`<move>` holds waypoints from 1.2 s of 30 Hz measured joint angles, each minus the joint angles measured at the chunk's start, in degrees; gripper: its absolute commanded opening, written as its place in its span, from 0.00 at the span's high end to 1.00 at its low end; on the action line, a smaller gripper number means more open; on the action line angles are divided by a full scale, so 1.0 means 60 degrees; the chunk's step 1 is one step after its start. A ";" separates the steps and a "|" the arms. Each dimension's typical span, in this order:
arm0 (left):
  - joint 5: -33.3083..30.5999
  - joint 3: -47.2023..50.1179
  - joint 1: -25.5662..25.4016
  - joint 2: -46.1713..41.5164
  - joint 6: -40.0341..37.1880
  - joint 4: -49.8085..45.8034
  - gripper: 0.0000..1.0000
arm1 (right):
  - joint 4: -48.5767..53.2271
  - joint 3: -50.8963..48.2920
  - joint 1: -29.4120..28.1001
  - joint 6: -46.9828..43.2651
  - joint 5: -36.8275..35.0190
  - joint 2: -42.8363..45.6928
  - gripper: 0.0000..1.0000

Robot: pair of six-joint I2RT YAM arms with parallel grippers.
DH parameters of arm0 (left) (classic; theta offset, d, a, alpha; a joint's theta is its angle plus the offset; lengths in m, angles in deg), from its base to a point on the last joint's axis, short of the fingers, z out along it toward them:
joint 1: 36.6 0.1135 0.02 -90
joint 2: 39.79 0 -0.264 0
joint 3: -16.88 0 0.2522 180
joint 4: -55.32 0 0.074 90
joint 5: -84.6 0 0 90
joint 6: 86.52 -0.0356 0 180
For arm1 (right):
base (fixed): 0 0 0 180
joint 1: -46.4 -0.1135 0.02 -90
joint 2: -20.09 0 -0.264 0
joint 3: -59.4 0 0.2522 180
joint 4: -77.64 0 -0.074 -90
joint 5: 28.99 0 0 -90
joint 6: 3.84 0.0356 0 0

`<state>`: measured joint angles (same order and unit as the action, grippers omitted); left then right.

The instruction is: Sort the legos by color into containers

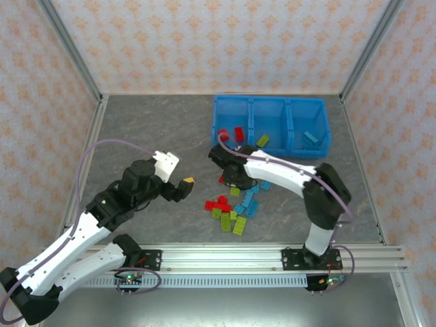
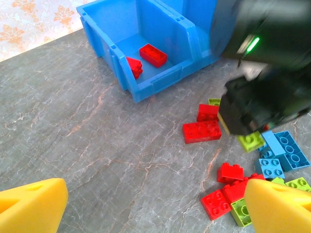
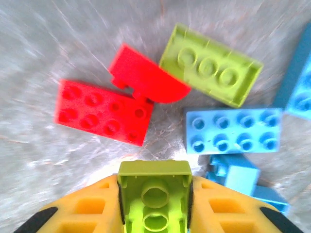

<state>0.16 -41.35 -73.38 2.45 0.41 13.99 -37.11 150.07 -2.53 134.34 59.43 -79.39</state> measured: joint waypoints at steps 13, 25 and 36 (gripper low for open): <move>0.0386 -0.0080 0.0000 0.0091 0.0703 0.0171 0.02 | -0.0849 0.2630 0.4084 -0.4262 -0.2386 0.0361 0.71; -0.0372 -0.0499 0.0000 0.1832 0.3996 -0.0011 0.06 | -0.0361 0.5548 0.5155 -0.4932 -0.0532 -0.3639 0.44; -0.0015 -0.2051 -0.1177 0.5770 0.5155 -0.0171 0.09 | 0.0208 0.3803 0.5184 -0.4783 0.0780 0.0444 0.34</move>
<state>0.07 -53.65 -80.44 37.07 31.34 12.96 -35.87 172.88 28.57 105.64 64.10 -76.73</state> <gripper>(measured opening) 0.933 0.638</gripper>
